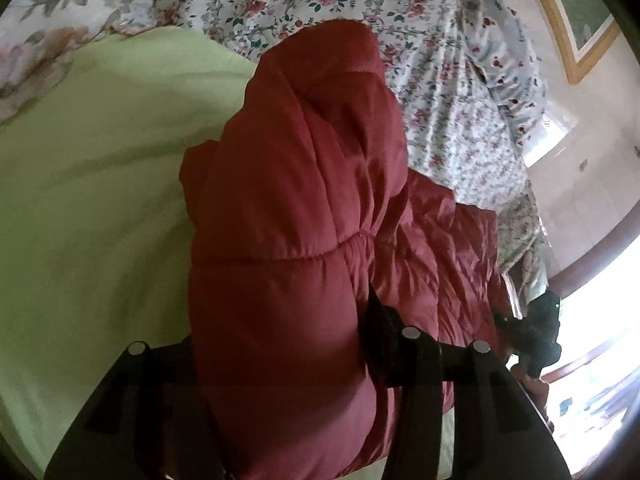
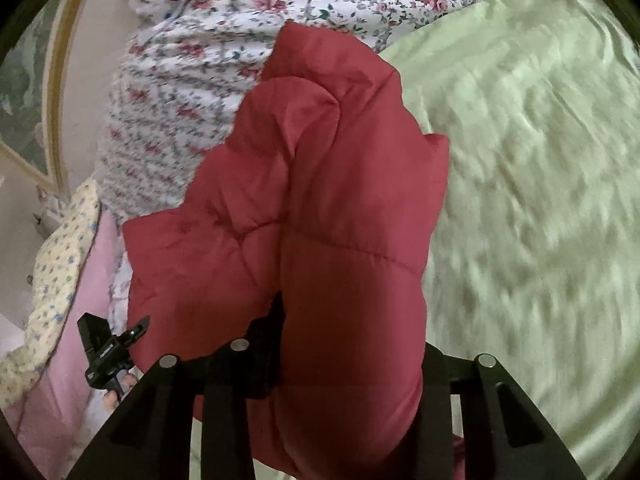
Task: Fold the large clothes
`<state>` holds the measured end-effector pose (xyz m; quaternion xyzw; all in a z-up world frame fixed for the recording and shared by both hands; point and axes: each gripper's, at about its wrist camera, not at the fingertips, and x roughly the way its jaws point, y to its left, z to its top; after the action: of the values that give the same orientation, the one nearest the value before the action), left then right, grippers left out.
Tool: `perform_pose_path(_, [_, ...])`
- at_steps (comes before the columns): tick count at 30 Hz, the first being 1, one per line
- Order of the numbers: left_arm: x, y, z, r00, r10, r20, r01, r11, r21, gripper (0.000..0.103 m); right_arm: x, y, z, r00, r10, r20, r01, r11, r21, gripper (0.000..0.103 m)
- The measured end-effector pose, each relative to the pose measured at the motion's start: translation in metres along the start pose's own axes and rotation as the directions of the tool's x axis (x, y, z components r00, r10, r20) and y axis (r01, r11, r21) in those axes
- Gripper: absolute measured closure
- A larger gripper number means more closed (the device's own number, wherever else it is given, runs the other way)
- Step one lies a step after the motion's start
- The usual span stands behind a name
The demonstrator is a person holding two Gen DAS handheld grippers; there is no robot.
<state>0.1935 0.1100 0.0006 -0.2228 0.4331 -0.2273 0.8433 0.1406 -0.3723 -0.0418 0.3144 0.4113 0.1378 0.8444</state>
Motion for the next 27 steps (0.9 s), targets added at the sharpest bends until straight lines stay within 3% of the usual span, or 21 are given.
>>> perform_pose_path(9, [-0.046, 0.0, -0.065, 0.999, -0.006, -0.051, 0.005, 1.0, -0.022, 0.057, -0.039, 0.001, -0.062, 0.998, 0.023, -0.053, -0.022, 1.0, 0.016, 0.066])
perform_pose_path(16, [-0.055, 0.009, -0.09, 0.998, 0.001, -0.065, -0.004, 0.999, -0.038, 0.057, -0.048, 0.0, -0.083, 0.998, 0.024, -0.061, -0.023, 0.999, 0.024, 0.064])
perform_pose_path(25, [-0.042, -0.003, -0.092, 0.989, 0.143, -0.033, -0.143, 0.99, 0.013, 0.04, -0.042, 0.001, -0.088, 0.997, -0.056, -0.046, 0.055, 0.998, -0.018, 0.052])
perform_pose_path(27, [-0.042, -0.007, -0.092, 0.977, 0.213, -0.019, -0.213, 0.976, 0.036, 0.023, -0.042, 0.003, -0.088, 0.996, -0.082, -0.042, 0.08, 0.996, -0.028, 0.045])
